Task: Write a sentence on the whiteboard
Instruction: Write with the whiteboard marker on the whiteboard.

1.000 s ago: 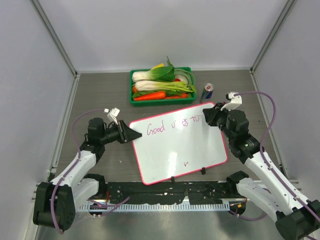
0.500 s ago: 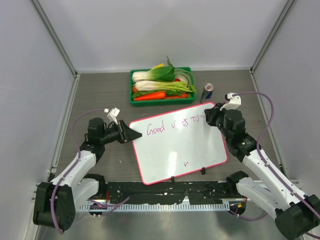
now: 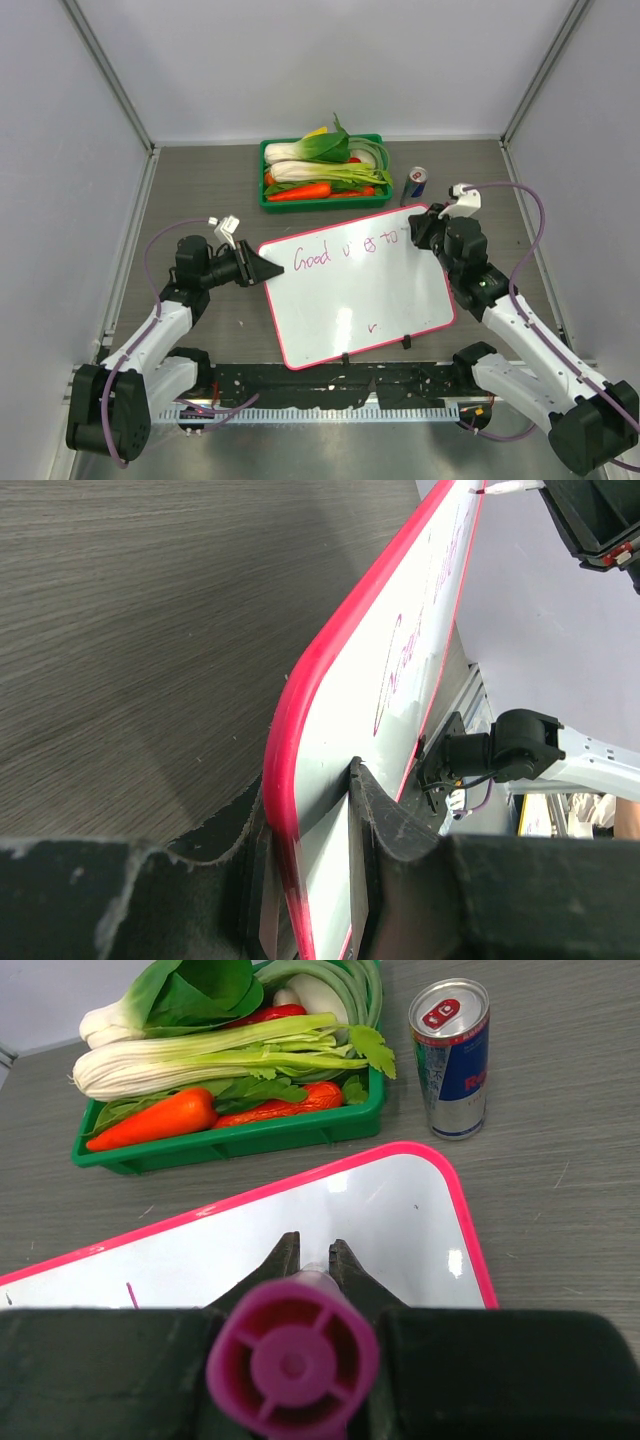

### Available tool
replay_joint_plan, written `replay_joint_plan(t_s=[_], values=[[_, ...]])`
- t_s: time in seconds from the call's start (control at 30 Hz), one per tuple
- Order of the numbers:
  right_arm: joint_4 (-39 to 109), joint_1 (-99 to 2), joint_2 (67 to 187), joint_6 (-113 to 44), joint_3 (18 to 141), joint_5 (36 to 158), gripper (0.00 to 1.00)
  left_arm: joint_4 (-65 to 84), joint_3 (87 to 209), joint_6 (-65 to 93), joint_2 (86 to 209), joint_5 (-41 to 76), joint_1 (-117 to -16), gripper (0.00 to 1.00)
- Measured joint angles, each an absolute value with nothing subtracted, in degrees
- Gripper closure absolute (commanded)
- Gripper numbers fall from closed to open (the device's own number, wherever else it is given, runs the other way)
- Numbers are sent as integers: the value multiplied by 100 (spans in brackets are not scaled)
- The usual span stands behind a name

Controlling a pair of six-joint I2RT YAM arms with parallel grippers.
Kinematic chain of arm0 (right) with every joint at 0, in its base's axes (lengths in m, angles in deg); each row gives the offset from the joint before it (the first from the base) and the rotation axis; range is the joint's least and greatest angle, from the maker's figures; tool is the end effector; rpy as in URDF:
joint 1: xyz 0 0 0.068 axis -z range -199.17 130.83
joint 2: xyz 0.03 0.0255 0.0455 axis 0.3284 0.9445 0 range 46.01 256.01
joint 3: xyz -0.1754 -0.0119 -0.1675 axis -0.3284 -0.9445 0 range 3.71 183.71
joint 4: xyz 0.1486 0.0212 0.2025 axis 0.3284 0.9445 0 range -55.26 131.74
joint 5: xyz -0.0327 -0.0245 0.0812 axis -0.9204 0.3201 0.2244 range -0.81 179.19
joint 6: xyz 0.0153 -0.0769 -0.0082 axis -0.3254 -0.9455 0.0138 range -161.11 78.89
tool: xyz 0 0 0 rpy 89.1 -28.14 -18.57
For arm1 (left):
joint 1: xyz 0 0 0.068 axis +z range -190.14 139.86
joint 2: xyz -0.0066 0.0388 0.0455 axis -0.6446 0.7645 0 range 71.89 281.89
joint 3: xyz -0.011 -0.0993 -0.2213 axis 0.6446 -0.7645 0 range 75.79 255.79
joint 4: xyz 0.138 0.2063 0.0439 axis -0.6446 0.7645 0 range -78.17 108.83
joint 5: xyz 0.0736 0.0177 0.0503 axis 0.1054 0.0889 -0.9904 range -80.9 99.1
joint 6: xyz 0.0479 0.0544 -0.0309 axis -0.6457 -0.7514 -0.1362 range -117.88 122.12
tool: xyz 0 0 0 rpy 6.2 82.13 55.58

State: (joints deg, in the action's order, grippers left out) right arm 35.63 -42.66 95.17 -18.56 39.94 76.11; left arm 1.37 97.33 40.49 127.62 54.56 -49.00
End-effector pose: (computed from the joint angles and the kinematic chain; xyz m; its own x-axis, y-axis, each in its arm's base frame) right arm 0.2316 0.0840 0.2621 -0.2740 0.2882 -0.9175 -0.0884 0.9425 0.3224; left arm 0.2179 -0.0828 0.1747 -0.7791 -0.3192 -0.5396 0.3433 0.5030 -0.7932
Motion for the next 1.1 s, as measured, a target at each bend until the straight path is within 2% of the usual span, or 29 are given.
replay_joint_plan(t_s=[0.77, 1.1], values=[[4000, -4266, 9124, -1852, 3791, 7600, 99, 137, 9733, 4062, 12762, 5453, -4900, 100], [3941, -4266, 9222, -1878, 4071, 7510, 99, 137, 9733, 4060, 12762, 5460, -4900, 100]])
